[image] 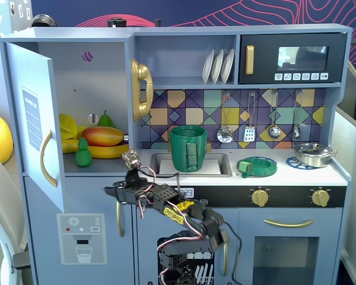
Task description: Pick up the green pineapple from the left cabinet and place it in the green recipient
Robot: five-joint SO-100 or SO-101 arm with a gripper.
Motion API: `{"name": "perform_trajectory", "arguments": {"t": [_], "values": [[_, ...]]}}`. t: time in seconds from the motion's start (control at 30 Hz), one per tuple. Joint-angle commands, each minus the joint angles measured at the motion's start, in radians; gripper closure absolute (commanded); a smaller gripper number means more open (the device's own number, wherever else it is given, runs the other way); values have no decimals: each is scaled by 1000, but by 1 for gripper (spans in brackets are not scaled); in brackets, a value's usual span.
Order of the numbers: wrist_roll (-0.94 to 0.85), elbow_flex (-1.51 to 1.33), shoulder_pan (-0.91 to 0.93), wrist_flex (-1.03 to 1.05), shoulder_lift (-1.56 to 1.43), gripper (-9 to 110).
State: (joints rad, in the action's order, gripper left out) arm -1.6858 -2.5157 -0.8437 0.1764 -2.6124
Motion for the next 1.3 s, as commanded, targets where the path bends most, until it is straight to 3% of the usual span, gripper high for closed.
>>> {"name": "perform_trajectory", "arguments": {"t": [0.0, 0.37, 0.83, 1.27], "values": [[40, 115, 2, -166, 112, 78], [164, 301, 51, -357, 351, 54], [114, 520, 101, -434, 632, 45], [46, 719, 127, -428, 851, 47]]}}
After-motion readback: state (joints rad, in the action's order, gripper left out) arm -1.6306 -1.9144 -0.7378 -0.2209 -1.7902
